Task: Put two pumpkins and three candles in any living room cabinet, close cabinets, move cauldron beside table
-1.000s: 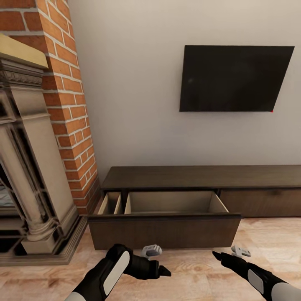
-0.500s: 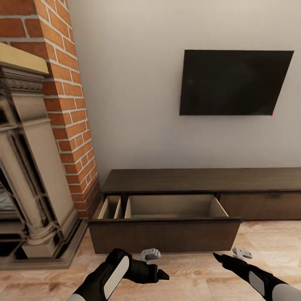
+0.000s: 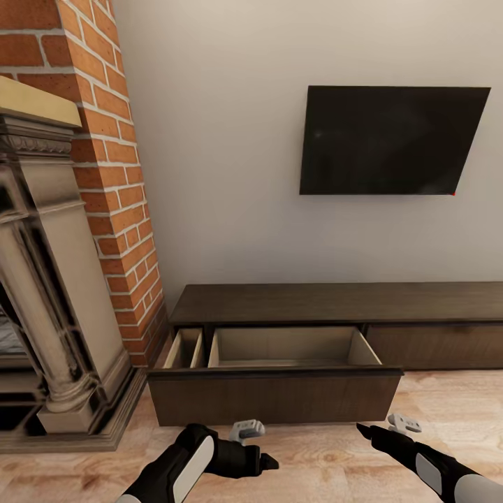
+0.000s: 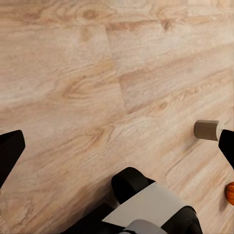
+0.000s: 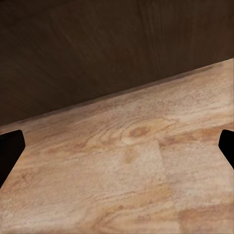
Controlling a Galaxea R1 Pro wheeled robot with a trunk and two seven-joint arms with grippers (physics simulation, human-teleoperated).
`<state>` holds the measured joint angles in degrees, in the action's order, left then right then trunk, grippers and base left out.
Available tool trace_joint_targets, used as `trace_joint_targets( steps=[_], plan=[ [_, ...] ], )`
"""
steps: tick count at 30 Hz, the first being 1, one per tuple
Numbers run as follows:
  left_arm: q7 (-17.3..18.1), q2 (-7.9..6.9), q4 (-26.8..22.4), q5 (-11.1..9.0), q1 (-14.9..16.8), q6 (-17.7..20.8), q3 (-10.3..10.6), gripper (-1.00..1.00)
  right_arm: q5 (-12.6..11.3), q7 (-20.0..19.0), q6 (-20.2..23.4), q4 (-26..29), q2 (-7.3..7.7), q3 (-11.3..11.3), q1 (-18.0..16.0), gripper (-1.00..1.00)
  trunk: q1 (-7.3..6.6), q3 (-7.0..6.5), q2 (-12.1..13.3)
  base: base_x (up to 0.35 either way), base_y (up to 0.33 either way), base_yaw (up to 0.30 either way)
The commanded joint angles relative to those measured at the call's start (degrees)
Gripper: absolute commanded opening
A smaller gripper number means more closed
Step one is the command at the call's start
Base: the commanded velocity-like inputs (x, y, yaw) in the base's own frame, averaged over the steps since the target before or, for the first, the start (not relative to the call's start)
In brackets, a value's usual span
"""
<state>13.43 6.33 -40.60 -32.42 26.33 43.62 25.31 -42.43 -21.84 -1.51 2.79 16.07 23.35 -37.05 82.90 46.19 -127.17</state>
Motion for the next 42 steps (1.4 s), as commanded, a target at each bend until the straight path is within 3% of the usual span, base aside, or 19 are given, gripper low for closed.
trace_joint_targets(
  steps=[1, 19, 27, 42],
  plan=[
    [0.1, -0.03, 0.1, 0.1, 0.0, 0.1, 0.0, 1.0, -0.5, -0.2, -0.1, -0.1, 0.01, 0.5, 0.0, 1.0, -0.01, 0.07, 0.0, 0.0, 0.0, -0.176],
    [0.1, -0.1, 0.3, 0.1, 0.0, 0.0, 0.0, 1.0, -0.5, -0.1, 0.1, -0.1, 0.1, 0.5, 0.0, 1.0, -0.01, 0.5, 0.0, 0.0, 0.0, -0.275],
    [0.1, -0.09, 3.1, 0.5, 0.0, 0.0, 0.1, 1.0, -0.4, -0.1, 0.1, -0.1, 0.1, 0.6, 0.0, 1.0, -1.77, -1.12, 3.2, 0.0, 0.0, -0.281],
    [0.1, -0.09, 3.3, 0.6, 0.0, 0.0, 0.1, 1.0, -0.5, -0.2, 0.1, -0.1, 0.1, 0.5, 0.0, 1.0, -5.06, -4.67, 9.2, 0.0, 0.0, -0.219]
  ],
)
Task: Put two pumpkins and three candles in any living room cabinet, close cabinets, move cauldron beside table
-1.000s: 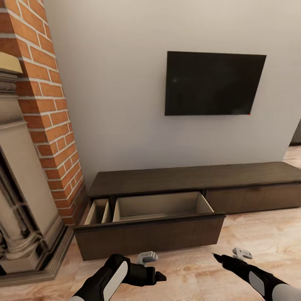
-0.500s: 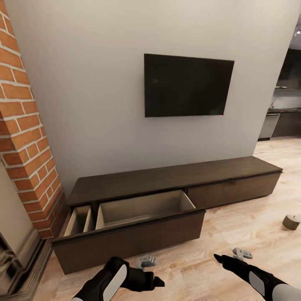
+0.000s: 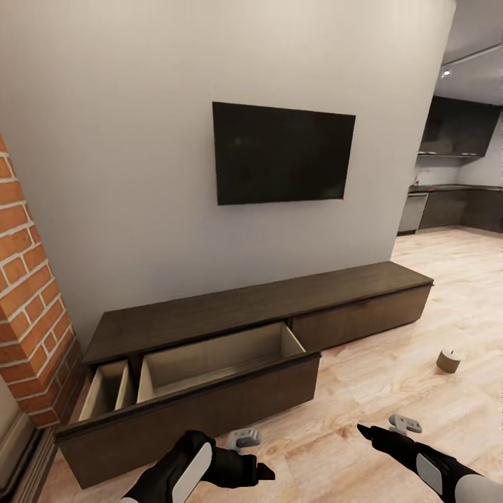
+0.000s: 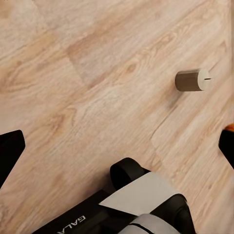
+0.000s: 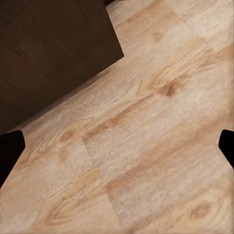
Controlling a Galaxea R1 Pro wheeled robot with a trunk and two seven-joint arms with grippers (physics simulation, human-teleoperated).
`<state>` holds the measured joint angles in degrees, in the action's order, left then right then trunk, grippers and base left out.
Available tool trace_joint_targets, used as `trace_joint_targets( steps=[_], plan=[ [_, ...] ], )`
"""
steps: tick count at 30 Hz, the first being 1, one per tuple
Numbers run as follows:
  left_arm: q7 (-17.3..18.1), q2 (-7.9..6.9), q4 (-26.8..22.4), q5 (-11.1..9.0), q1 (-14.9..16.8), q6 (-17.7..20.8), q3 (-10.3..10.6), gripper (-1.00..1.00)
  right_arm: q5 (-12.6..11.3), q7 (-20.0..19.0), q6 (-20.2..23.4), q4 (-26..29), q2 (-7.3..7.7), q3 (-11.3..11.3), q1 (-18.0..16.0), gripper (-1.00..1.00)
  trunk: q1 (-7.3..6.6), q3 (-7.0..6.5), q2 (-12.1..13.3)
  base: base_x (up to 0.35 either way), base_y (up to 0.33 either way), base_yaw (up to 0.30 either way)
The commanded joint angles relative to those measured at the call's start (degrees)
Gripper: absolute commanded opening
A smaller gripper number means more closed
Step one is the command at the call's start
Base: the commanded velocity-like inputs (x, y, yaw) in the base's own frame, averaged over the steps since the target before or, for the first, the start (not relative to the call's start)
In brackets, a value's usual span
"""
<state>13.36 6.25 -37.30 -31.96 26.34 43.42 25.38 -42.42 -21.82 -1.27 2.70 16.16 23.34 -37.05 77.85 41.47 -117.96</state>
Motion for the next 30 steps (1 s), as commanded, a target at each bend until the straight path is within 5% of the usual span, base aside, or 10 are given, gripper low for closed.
trace_joint_targets(
  steps=[1, 30],
  plan=[
    [0.2, -0.01, 0.0, 0.1, 0.0, 0.2, 0.0, 1.0, -0.5, -0.2, -0.1, -0.1, 0.01, 0.5, 0.0, 1.0, -0.01, 0.04, 0.0, 0.0, 0.0, -0.036],
    [0.3, -0.1, 1.0, 0.1, 0.0, -3.4, -0.1, 1.0, -0.4, -0.2, 0.0, -0.1, 0.02, 0.6, 0.0, 1.0, -0.01, -1.5, 0.0, 0.0, 0.0, -0.19]
  ],
)
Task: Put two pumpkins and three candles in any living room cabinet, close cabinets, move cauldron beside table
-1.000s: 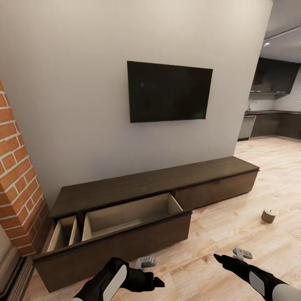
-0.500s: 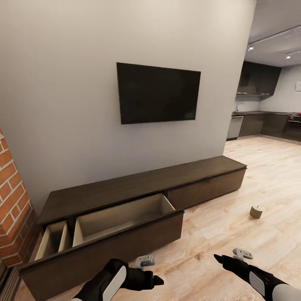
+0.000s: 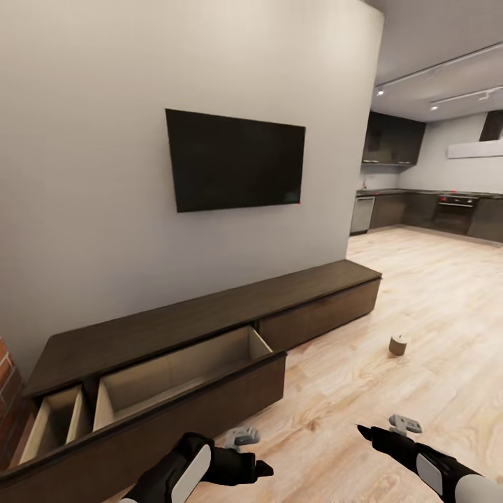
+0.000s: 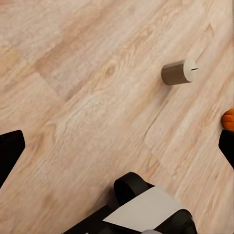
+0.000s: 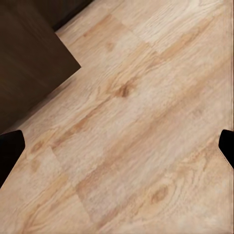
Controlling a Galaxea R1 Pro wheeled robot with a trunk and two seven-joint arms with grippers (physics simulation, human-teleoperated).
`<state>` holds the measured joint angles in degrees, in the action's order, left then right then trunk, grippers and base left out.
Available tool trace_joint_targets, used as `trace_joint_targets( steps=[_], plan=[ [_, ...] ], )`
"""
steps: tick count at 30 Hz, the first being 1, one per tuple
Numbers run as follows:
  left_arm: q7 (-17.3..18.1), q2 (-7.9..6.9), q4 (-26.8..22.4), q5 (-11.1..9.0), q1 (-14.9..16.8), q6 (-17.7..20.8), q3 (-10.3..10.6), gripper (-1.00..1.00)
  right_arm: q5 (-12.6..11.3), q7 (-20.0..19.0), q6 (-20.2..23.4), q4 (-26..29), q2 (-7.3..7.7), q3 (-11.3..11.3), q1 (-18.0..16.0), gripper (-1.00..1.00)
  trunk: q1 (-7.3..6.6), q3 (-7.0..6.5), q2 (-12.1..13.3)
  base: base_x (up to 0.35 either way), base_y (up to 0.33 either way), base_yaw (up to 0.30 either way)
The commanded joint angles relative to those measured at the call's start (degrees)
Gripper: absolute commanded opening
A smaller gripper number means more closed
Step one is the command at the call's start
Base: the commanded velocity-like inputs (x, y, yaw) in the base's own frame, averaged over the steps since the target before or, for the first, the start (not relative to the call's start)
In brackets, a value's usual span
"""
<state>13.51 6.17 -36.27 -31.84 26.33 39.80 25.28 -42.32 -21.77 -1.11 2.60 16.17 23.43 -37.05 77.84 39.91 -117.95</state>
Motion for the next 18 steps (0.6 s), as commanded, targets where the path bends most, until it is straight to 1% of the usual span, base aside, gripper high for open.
trace_joint_targets(
  steps=[1, 11, 18],
  plan=[
    [0.1, -0.01, 0.0, 0.0, 0.0, 0.2, 0.0, 1.0, -0.5, -0.2, -0.1, -0.1, 0.01, 0.5, 0.0, 1.0, -0.01, -0.01, 0.0, 0.0, 0.0, -0.217],
    [0.1, -0.01, 0.0, 0.0, 0.0, 0.2, 0.0, 1.0, -0.5, -0.2, -0.1, -0.1, 0.01, 0.5, 0.0, 1.0, -0.01, -0.7, 0.0, 0.0, 0.0, -0.212],
    [0.0, -0.01, 0.0, 0.0, 0.0, 0.2, 0.0, 1.0, -0.4, -0.1, -0.1, -0.1, -0.07, 0.5, 0.0, 1.0, -0.01, -0.81, 0.0, 0.0, 0.0, -0.055]
  ],
)
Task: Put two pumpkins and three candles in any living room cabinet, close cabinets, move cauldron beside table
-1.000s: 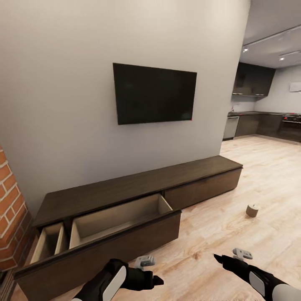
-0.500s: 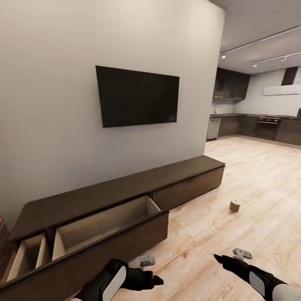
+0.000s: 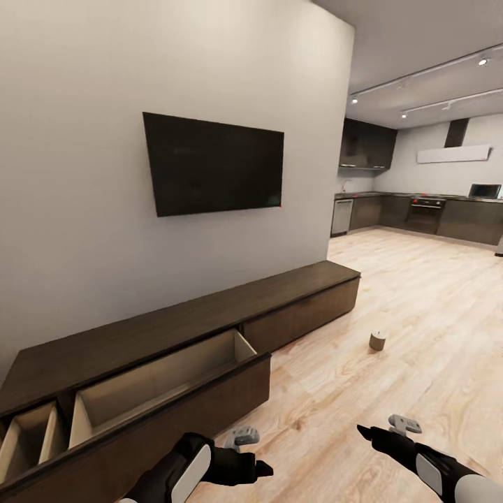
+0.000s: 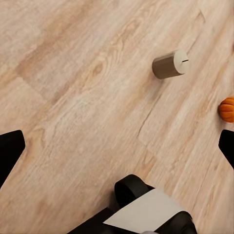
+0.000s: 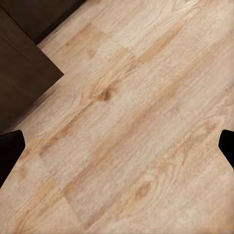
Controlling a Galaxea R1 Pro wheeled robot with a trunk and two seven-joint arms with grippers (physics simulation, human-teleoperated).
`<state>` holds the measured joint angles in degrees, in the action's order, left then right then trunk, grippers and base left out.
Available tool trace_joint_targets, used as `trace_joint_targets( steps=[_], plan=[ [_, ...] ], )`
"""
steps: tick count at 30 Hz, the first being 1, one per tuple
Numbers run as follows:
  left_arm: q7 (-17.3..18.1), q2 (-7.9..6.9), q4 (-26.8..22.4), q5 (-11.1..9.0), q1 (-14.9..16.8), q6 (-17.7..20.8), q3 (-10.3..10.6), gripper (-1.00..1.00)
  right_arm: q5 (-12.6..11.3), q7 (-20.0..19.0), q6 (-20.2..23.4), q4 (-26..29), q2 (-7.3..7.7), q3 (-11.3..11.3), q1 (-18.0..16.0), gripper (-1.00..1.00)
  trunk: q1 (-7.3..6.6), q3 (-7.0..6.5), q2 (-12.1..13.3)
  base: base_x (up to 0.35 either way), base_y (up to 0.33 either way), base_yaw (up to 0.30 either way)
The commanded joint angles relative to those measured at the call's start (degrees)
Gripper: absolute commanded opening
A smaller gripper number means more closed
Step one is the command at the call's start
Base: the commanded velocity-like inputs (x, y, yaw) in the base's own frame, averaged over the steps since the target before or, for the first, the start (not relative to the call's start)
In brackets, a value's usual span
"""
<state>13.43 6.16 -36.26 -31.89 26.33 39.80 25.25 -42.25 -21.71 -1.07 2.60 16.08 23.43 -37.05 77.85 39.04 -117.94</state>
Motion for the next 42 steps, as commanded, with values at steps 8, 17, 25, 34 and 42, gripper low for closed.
trace_joint_targets(
  steps=[8, 17, 25, 34, 42],
  plan=[
    [0.0, -0.01, 0.6, 0.1, 0.0, 0.1, 0.0, 1.0, -0.5, -0.2, -0.1, -0.1, 0.01, 0.5, 0.0, 1.0, -0.01, 0.05, 0.0, 0.0, 0.0, -0.233],
    [-0.1, -0.01, 1.2, 0.1, 0.0, 0.0, 0.1, 1.0, -0.5, -0.2, -0.1, -0.1, 0.01, 0.5, 0.0, 1.0, -0.01, 0.05, 0.0, 0.0, 0.0, -0.29],
    [0.0, -0.01, 1.8, 0.1, 0.0, 0.0, 0.1, 1.0, -0.5, -0.2, 0.0, -0.1, 0.01, 0.5, 0.0, 1.0, -0.01, 0.05, 0.0, -0.004, 0.0, -0.294],
    [0.0, -0.01, 3.0, 0.1, 0.0, -0.1, 0.1, 1.0, -0.5, -0.2, -0.1, -0.1, 0.03, 0.5, 0.0, 1.0, -0.01, 0.05, 0.0, -0.187, 0.0, -0.262],
    [0.0, -0.01, 3.0, 0.1, 0.0, -0.1, 0.1, 1.0, -0.5, -0.3, -0.1, -0.1, 0.01, 0.5, 0.0, 1.0, -0.01, 0.05, 0.0, -0.155, 0.0, -0.046]
  ],
)
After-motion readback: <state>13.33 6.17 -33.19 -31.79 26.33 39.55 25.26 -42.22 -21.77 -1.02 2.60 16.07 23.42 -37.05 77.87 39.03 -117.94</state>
